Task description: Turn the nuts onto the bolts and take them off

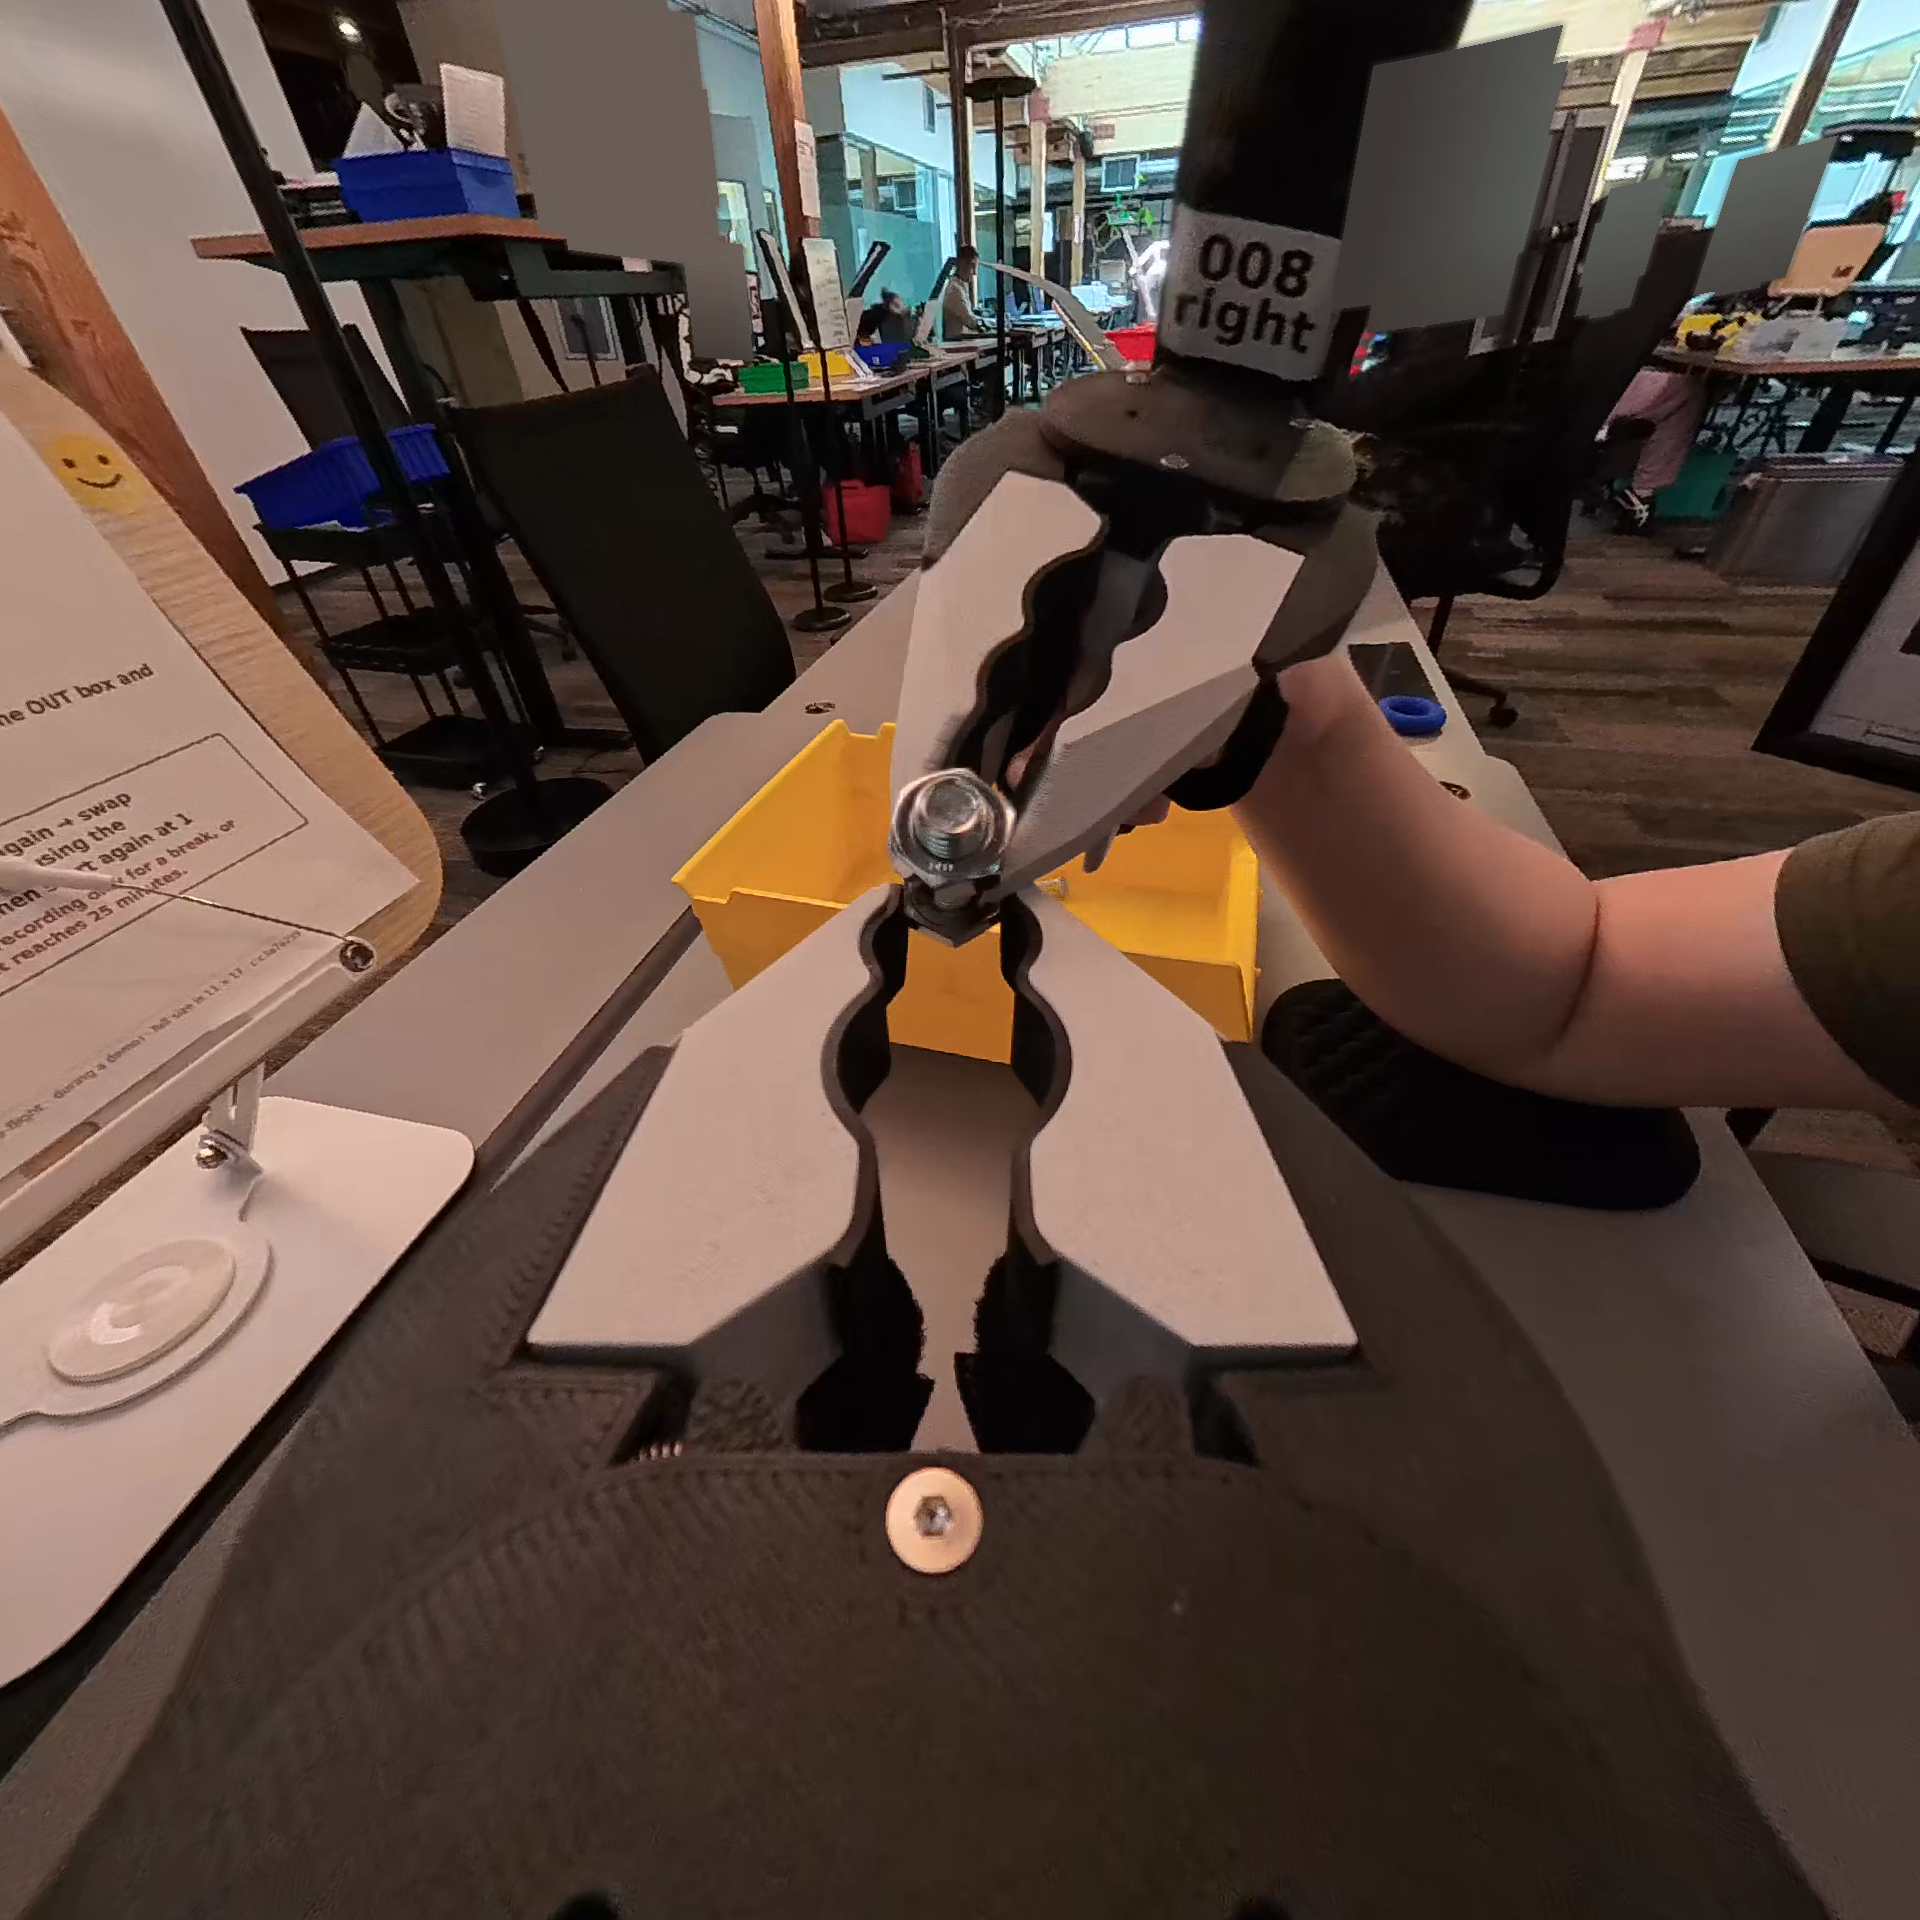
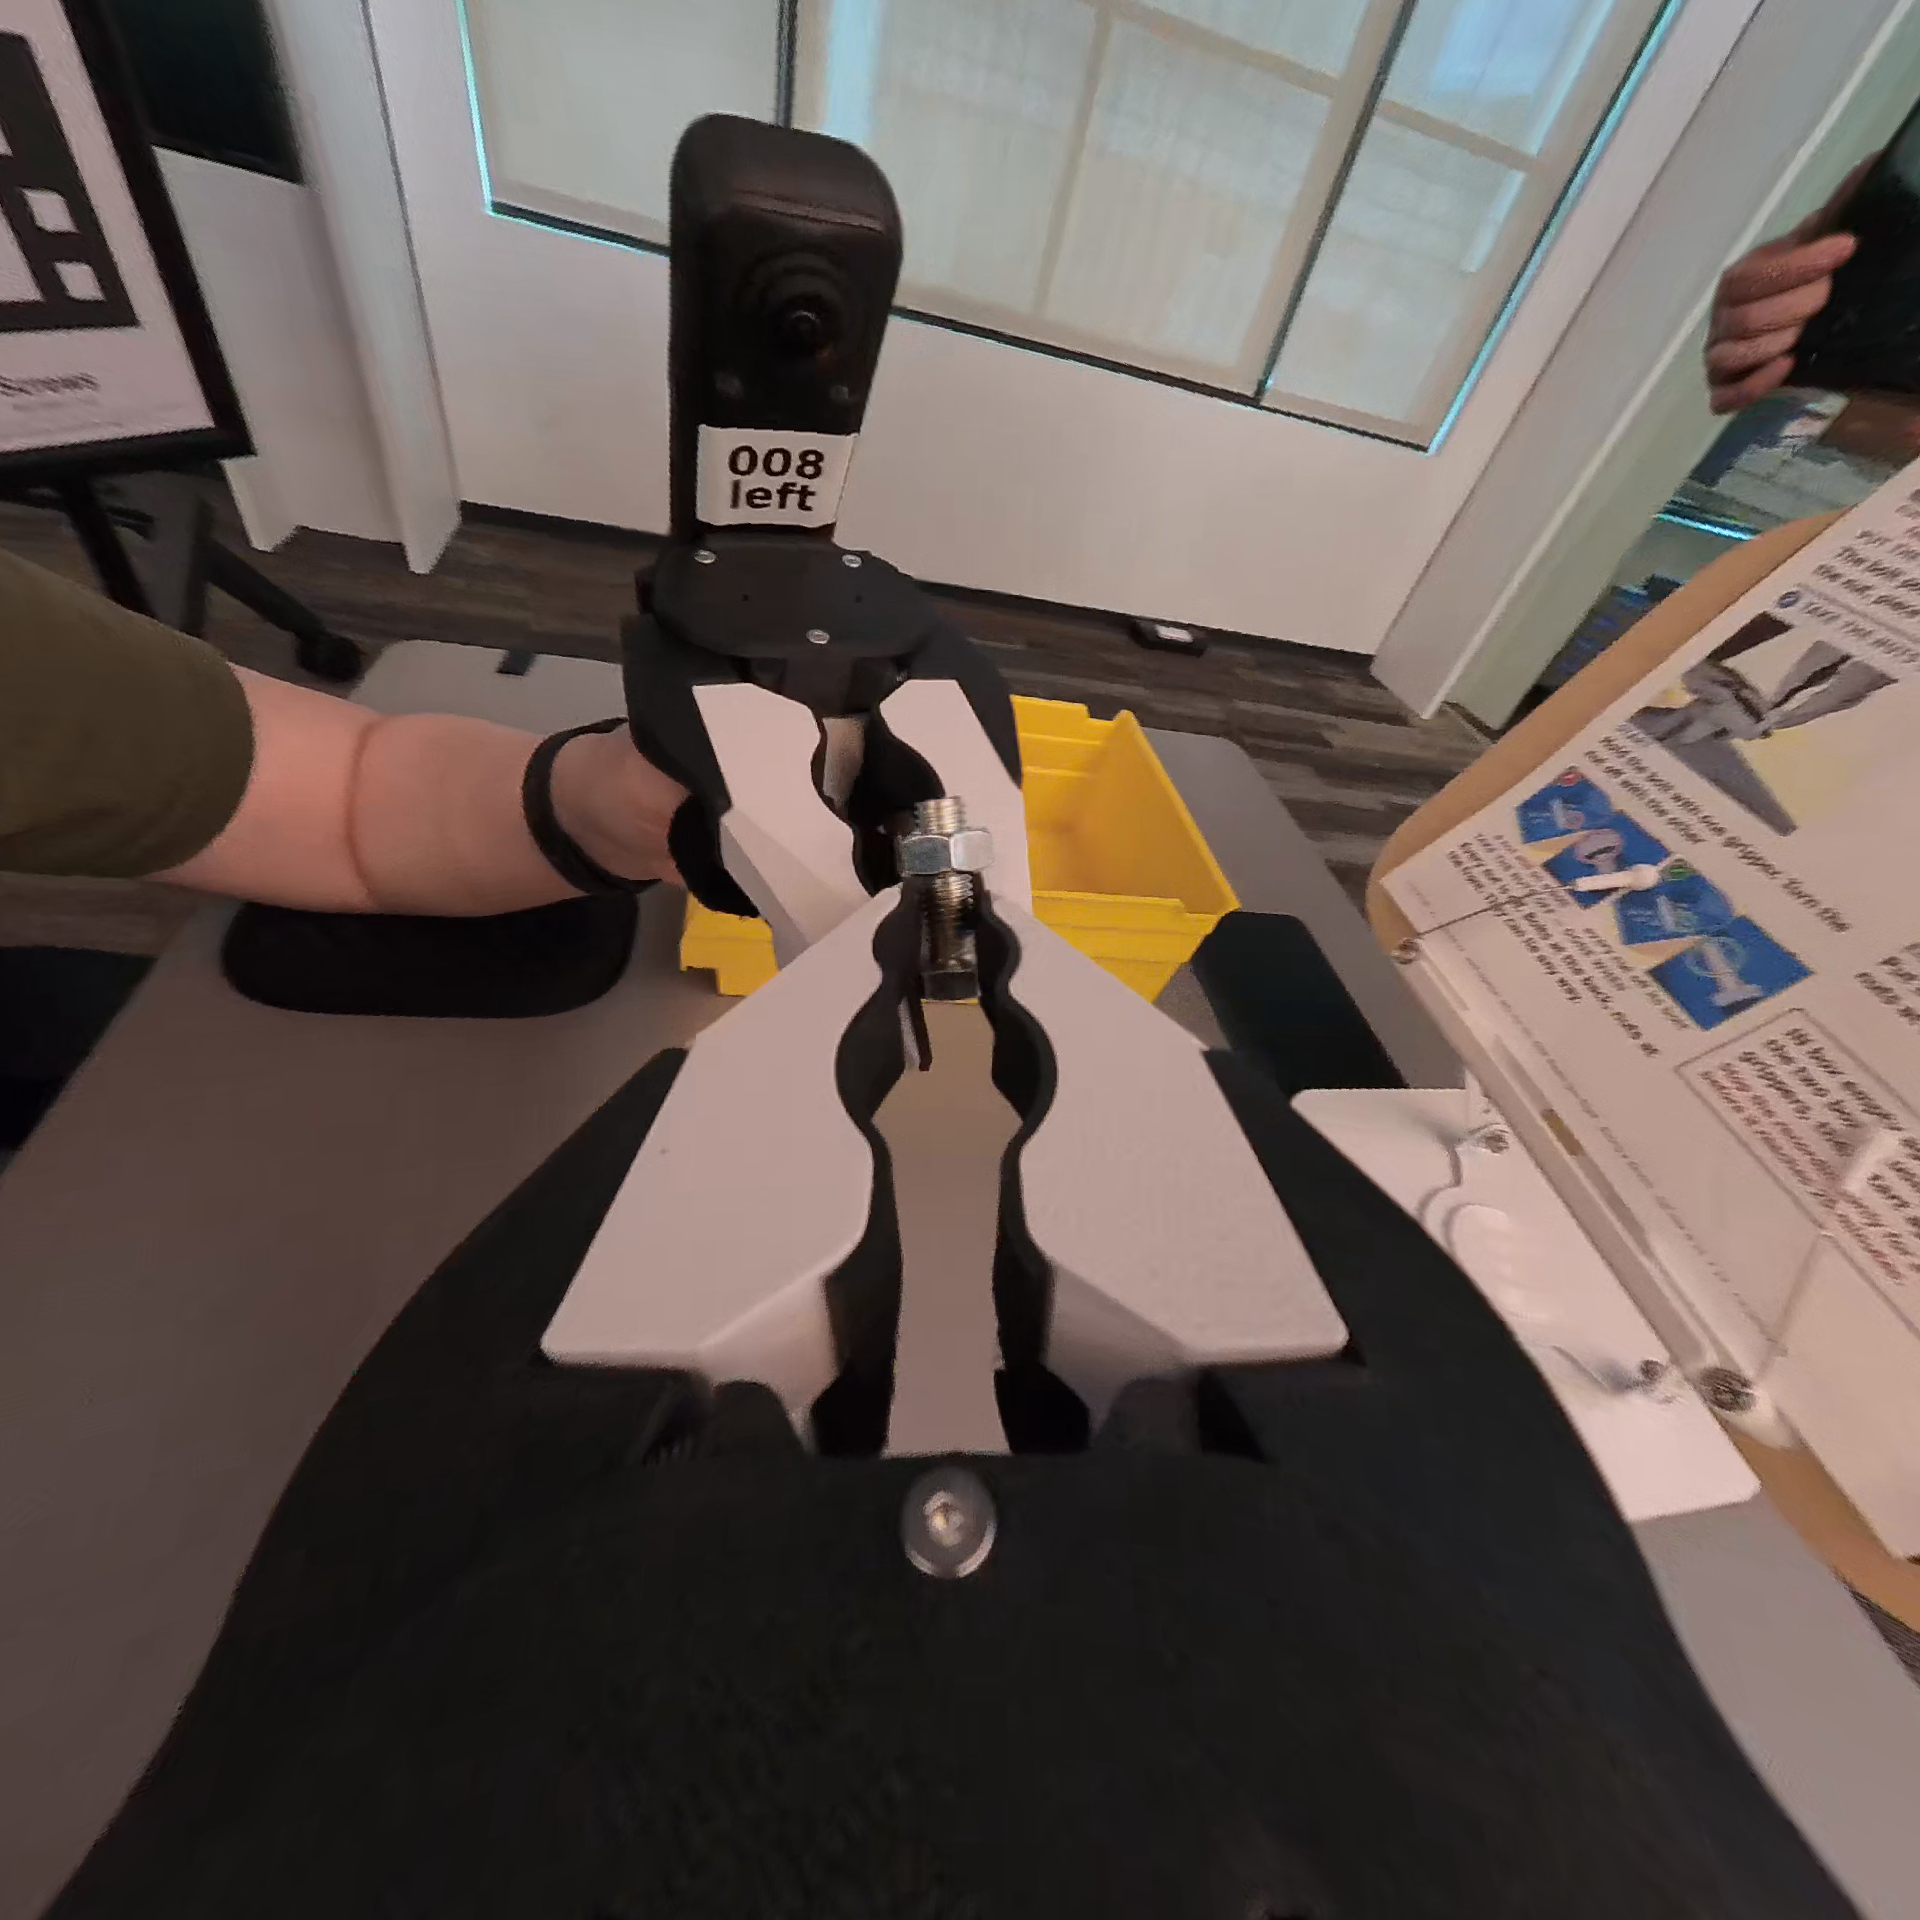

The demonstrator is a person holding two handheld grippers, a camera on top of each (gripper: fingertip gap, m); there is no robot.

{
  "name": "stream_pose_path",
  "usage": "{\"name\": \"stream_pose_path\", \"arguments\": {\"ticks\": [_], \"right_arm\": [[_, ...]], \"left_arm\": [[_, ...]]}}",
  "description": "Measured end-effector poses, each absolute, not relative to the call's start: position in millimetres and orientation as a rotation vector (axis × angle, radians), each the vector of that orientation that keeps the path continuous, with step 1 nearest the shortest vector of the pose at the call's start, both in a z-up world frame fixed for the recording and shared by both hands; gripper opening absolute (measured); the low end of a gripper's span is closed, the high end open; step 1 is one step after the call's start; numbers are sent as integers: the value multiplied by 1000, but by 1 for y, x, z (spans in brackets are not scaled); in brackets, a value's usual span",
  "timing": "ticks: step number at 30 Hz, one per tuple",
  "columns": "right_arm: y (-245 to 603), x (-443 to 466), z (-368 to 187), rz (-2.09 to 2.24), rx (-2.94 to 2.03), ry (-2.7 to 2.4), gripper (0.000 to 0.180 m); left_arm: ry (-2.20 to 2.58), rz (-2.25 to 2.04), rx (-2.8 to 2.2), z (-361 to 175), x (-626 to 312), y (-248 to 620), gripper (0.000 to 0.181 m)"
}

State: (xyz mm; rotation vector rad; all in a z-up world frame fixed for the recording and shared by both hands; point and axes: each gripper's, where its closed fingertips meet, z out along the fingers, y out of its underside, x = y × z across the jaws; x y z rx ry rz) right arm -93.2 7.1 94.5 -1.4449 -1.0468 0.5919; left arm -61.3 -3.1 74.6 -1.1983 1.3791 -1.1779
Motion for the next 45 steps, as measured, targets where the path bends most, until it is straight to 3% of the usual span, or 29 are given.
{"name": "stream_pose_path", "arguments": {"ticks": [8,12,15,19,24,30,45], "right_arm": [[4,-89,96,774,-1443,-1025,7],[10,-70,107,769,-1466,-930,7],[17,-27,100,618,-1642,-855,8],[6,116,19,87,-2266,-609,7],[-47,228,-90,6,-2896,-74,7],[-57,237,-139,183,-3057,-15,7],[-65,227,-162,287,-3170,-19,10]], "left_arm": [[1400,-1238,-1198,73,-61,-9,16],[1337,-1233,-1203,80,-63,-2,33],[1335,-1235,-1204,83,-65,-2,33],[1345,-1202,-1204,85,-67,-3,33],[1369,-1173,-1207,86,-69,-5,31],[1370,-1173,-1225,85,-70,-2,30],[1377,-1158,-1229,87,-73,-1,29]]}}
